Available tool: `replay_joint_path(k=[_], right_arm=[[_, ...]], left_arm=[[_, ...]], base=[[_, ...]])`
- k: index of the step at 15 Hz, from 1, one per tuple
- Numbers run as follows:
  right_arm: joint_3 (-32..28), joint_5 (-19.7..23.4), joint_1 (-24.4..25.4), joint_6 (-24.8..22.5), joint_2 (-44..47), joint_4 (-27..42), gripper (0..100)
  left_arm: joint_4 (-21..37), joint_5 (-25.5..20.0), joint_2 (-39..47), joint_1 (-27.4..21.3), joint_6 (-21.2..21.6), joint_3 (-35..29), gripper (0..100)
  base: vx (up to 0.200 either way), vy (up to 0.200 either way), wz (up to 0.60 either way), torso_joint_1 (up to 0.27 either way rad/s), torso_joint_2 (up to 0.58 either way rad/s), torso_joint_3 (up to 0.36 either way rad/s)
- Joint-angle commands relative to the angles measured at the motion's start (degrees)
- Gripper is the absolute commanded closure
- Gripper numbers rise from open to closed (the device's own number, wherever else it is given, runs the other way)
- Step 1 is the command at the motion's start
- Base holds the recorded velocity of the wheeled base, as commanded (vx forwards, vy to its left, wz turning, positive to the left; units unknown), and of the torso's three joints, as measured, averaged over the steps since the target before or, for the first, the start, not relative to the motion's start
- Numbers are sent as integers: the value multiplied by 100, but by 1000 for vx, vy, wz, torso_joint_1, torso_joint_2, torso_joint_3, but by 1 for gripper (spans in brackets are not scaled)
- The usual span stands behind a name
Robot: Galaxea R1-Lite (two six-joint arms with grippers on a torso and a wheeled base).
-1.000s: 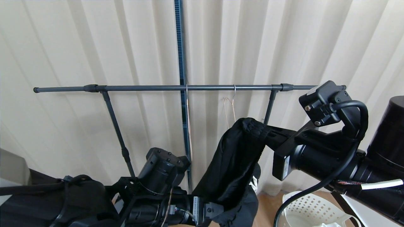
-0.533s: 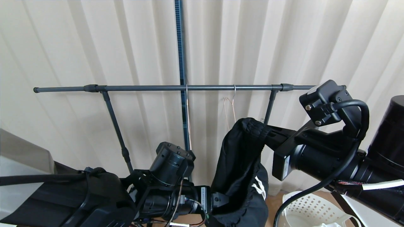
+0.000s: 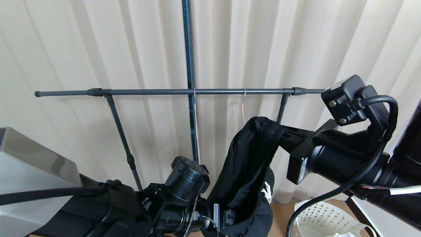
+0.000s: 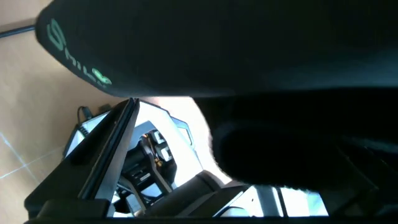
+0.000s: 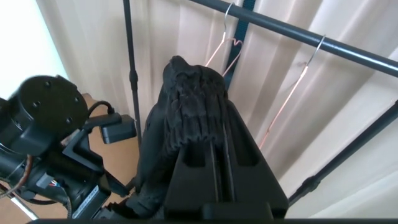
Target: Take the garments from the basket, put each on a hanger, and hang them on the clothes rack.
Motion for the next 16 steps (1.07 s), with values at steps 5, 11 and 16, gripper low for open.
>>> replay_joint_path(k=[5,11,16], right_arm=[[-44,-48,-133,-10,-241,9,100],[-44,-56,-722,-80,-162,88,100],[-18,-162,-898,-195,216,106,100]], left_arm=[[-1,434,-3,-217,-3,391,100],[25,1155,-944,-287,58,743,100],[43,1770,-1708,275,691,690,100]], base=[[0,0,0,0,0,0],[0,0,0,0,0,0],[0,0,0,0,0,0]])
